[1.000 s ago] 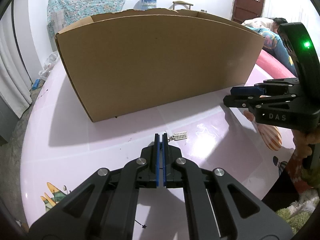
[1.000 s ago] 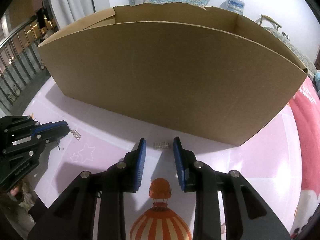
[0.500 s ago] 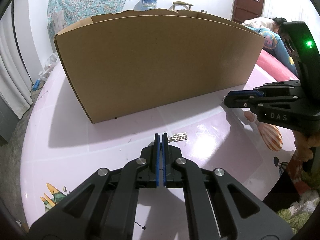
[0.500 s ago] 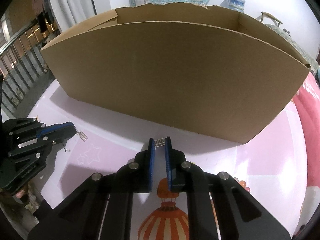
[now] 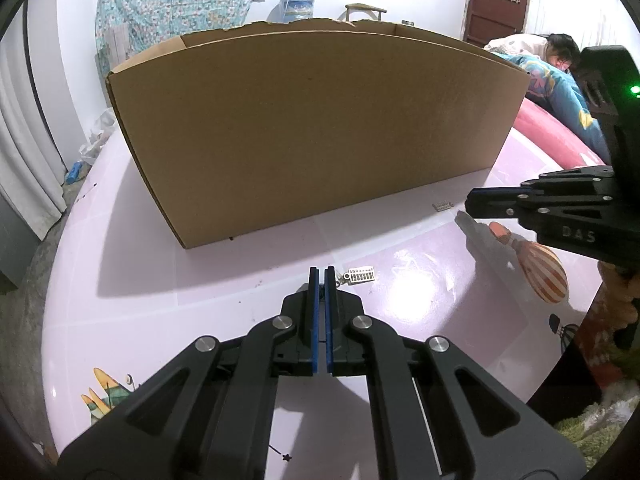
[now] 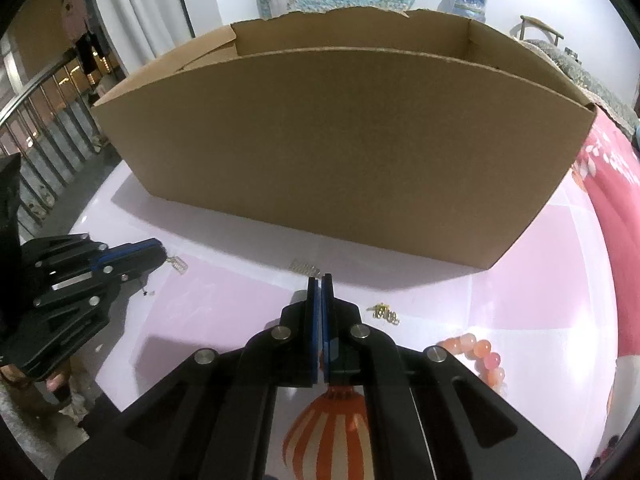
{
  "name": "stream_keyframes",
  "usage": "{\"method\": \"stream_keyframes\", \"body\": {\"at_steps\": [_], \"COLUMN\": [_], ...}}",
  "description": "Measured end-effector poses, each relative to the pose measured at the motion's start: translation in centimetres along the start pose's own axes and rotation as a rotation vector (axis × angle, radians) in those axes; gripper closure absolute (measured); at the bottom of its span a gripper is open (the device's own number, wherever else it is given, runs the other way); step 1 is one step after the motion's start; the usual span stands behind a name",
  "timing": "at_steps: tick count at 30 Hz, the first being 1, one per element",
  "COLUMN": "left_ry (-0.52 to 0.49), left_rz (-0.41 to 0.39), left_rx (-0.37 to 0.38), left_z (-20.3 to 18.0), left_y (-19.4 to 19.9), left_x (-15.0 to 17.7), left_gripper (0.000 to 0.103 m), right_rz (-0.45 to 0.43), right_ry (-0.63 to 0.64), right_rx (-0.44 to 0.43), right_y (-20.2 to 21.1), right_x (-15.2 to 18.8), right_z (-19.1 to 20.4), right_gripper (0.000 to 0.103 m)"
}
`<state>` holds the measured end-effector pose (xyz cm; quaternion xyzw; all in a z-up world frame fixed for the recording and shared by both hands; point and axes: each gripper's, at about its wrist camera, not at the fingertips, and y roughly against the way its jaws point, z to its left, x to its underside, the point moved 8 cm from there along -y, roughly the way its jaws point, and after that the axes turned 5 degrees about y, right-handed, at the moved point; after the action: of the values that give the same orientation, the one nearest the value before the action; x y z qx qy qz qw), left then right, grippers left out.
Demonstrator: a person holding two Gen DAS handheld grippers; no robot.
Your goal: Organize jewelry
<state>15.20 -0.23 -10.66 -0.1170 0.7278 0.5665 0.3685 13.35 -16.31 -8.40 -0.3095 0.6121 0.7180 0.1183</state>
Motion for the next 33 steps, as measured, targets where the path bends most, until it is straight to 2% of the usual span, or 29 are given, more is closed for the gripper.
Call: {"method": "stream_keyframes", "body": {"at_steps": [6, 8, 9, 10, 11, 15, 20, 28, 33], "left_ry": [-0.002, -0.002, -0.002, -0.002, -0.002, -0.002, 0.001, 0.003, 0.001], "left_rz": [-0.002, -0.002, -0.002, -0.002, -0.002, -0.003, -0.004, -0.007, -0.01], "left_rx": [-0.002, -0.003, -0.003, -0.003, -0.003, -0.003, -0.002, -0.001, -0.003], "left_z": [0.0, 0.0, 0.0, 0.0, 0.0, -0.1, -0.1, -0.3, -0.4], "left_y": [0.0, 0.0, 0.0, 0.0, 0.0, 0.0, 0.0, 0.1, 0.1], "left_x": [-0.1, 0.0, 0.0, 0.0, 0.0, 0.0, 0.0, 0.0, 0.0], "left_gripper": [0.101, 0.101, 0.101, 0.101, 0.101, 0.101, 0.101, 0.101, 0.101], "right_rz": [-0.007, 0.002, 0.0, -0.008, -0.01, -0.013, -0.023, -0.021, -0.025], "right_ry": [-0.023, -0.037, -0.04, -0.032, -0.021, 0.007, 0.041, 0.02, -0.008], "right_rx": [-0.028, -0.052, -0.044, -0.031, -0.024, -0.011, 0.046, 0.044, 0.022], "right_y": [0.3, -0.1, -0.3, -0.5, -0.8, -1.7, -2.3, -1.9, -2.1], "right_x": [-0.6, -0.8, -1.0, -1.3, -1.5, -1.8, -1.9, -1.4, -1.5], "right_z": [0.1, 0.1, 0.0, 0.1, 0.4, 1.2, 1.7, 1.9, 1.6], "right_gripper": [0.1, 0.087, 0.076, 0.07, 0.07, 0.07, 0.071, 0.097, 0.098]}}
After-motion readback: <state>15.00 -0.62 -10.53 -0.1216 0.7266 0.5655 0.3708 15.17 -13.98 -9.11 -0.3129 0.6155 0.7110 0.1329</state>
